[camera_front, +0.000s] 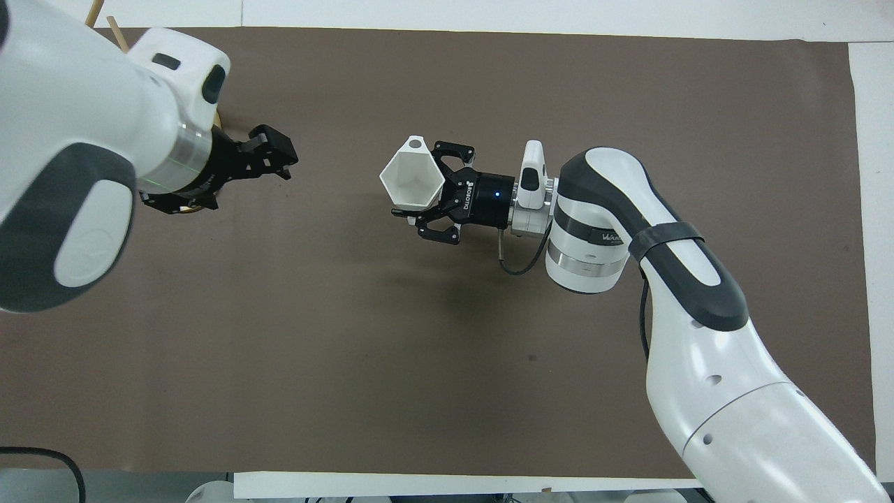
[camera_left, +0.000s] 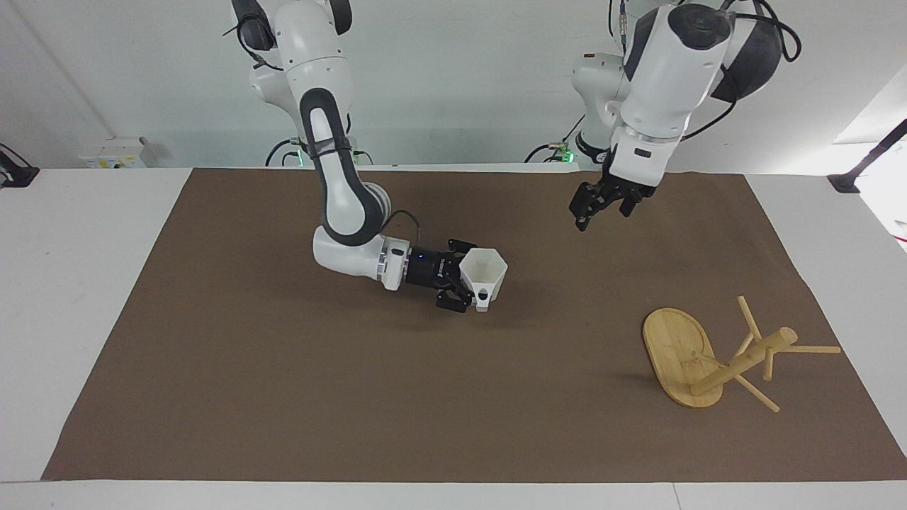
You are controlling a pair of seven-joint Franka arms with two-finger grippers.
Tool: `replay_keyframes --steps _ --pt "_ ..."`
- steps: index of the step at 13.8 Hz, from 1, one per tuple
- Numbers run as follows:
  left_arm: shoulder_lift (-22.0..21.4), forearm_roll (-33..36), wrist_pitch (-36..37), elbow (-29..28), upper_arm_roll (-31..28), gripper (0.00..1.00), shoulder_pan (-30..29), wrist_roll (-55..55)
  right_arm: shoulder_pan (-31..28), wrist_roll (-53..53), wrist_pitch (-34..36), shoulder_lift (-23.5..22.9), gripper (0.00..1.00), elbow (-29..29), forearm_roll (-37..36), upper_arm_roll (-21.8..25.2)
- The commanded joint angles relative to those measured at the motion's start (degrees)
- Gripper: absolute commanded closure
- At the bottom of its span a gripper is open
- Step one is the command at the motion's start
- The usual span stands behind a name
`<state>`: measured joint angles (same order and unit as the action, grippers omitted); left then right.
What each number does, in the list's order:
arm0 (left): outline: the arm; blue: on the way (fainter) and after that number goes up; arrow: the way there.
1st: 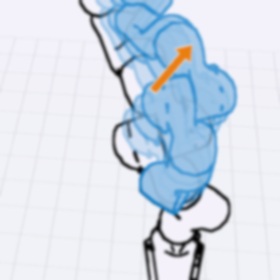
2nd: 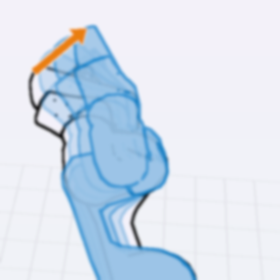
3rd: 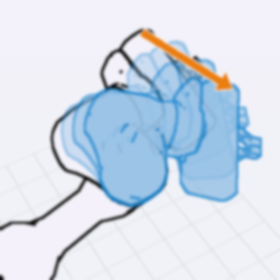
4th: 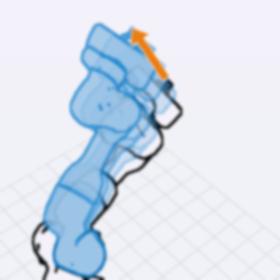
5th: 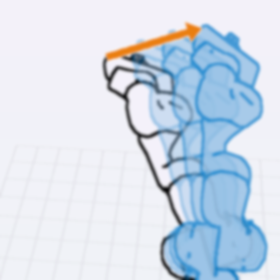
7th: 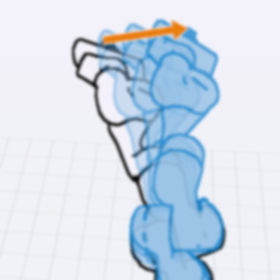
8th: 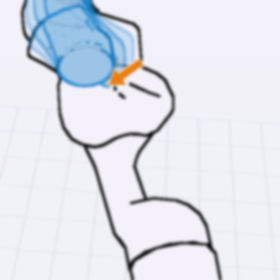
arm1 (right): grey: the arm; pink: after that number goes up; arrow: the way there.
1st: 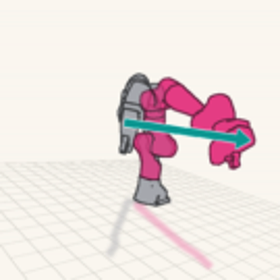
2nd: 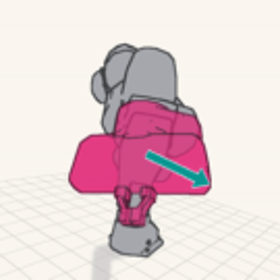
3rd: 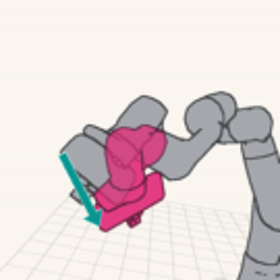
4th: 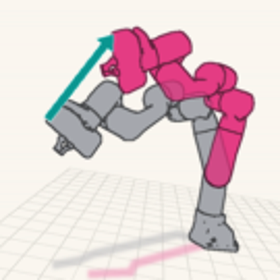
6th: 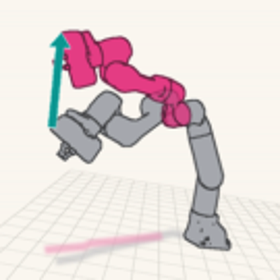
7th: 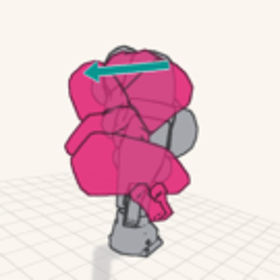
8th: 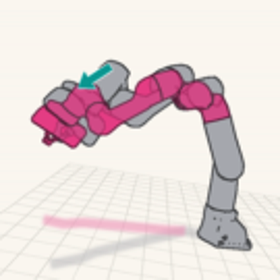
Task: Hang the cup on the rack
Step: 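Hold the mug with the right gripper while the left gripper reaches it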
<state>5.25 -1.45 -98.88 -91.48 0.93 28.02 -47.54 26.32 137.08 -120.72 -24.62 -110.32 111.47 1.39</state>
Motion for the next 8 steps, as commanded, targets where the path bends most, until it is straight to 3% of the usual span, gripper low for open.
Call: replay_keyframes --steps 1,8 --pt "2.7 0.9 -3.5 -0.3 -0.8 0.0 4.1 -8.1 1.3 2.7 -0.8 0.3 0.77 -0.3 3.3 0.3" --pt "5.8 0.8 -9.6 -3.3 -0.8 0.02 7.4 -14.3 2.7 6.8 -1.2 0.3 0.75 -0.3 6.1 0.3"
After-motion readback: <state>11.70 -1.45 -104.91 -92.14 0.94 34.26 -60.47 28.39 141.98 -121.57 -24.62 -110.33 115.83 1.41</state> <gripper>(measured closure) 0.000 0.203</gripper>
